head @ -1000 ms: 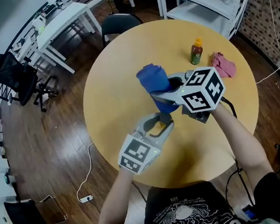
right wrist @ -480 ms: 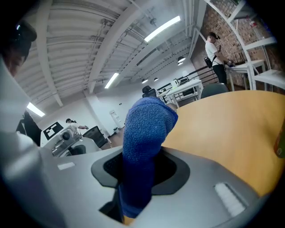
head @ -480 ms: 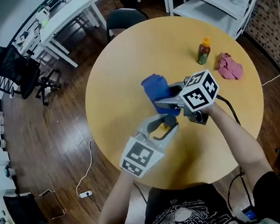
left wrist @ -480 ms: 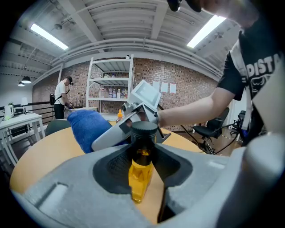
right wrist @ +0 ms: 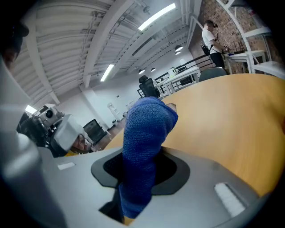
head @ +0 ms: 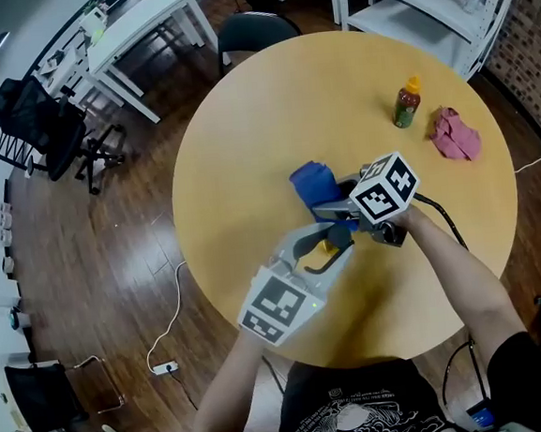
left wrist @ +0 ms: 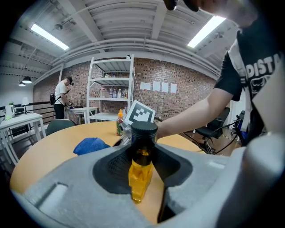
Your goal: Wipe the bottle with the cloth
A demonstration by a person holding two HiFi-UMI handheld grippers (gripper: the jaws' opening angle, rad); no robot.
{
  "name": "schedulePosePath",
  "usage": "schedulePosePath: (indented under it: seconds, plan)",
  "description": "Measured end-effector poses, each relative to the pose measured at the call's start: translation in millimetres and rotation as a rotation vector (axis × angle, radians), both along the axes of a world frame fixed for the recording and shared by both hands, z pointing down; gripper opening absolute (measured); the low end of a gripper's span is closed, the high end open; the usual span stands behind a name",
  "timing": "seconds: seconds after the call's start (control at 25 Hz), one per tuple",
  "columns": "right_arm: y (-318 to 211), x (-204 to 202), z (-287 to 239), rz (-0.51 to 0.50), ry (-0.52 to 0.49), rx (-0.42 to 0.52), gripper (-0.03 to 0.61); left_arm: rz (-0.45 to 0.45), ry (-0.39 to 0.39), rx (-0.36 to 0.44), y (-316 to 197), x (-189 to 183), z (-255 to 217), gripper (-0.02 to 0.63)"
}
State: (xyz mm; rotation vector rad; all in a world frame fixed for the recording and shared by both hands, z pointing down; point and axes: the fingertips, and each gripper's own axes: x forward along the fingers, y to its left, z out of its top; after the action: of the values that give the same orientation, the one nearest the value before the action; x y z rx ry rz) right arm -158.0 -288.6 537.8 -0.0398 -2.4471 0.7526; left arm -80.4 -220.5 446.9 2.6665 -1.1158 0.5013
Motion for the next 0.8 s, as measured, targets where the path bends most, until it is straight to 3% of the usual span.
schedulePosePath:
  seconds: [0.36, 0.56, 0.8]
  plan:
    - [1.0, 9.3, 29.8, -0.057, 0.154, 0.135, 0.135, -0.009, -0.005, 0.000, 0.3, 1.5, 1.7, 0.143]
    - [-4.2, 7.1, 14.1, -0.053, 0.137, 0.183, 0.135, -0.015, -0.015, 0.017, 0.3, 0.0, 1.0, 0.143]
    - [-1.9, -7.0, -40.9, -0.131, 0.074, 0.289, 0.135, -0.049, -0.018, 0.037, 3.3, -2.9, -0.6, 0.150]
